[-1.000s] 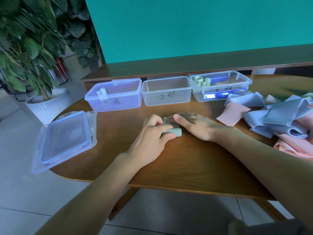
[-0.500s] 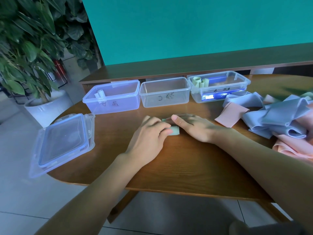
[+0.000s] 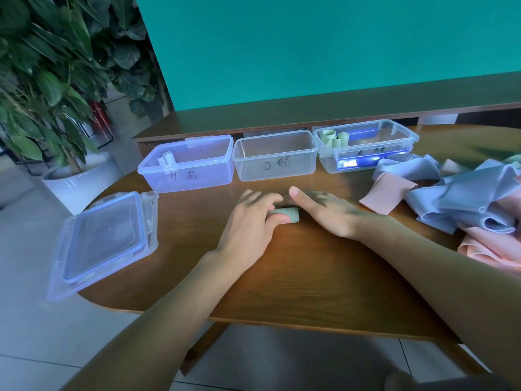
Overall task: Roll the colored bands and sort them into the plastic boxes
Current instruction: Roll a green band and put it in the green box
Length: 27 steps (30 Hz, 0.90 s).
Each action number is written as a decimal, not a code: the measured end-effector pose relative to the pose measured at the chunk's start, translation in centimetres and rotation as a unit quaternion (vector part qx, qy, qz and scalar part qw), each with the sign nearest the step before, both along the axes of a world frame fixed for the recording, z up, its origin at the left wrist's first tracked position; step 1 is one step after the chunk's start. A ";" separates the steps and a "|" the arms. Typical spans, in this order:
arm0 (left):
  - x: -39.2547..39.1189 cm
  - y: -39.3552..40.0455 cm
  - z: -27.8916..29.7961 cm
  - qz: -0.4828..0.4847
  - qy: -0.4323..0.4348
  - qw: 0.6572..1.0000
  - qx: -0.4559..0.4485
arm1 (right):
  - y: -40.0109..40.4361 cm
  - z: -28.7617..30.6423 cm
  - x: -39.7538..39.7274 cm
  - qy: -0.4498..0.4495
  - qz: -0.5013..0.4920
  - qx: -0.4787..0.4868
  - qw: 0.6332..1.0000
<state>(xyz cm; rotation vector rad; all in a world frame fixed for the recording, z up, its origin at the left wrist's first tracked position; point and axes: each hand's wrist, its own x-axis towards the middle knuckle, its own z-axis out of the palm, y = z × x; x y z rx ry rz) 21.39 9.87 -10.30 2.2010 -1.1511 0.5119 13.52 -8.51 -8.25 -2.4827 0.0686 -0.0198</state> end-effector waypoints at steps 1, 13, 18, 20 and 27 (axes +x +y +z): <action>-0.1 0.0 0.1 0.004 0.003 1.000 -0.001 | 0.0 0.1 0.0 0.000 -0.001 0.009 1.000; 1.1 -0.2 -0.2 0.009 0.012 0.998 0.058 | -1.4 -0.9 1.1 -0.067 -0.001 0.174 0.982; 1.7 -0.5 -0.1 0.017 0.004 0.996 0.091 | -1.8 -1.4 1.6 -0.116 -0.014 0.155 0.981; 2.0 -0.5 -0.1 0.022 0.000 0.993 0.113 | -1.8 -1.6 1.7 -0.133 -0.001 0.125 0.983; 2.4 -0.9 -0.1 0.036 0.010 0.988 0.152 | -1.6 -1.6 2.2 -0.151 -0.008 0.042 0.988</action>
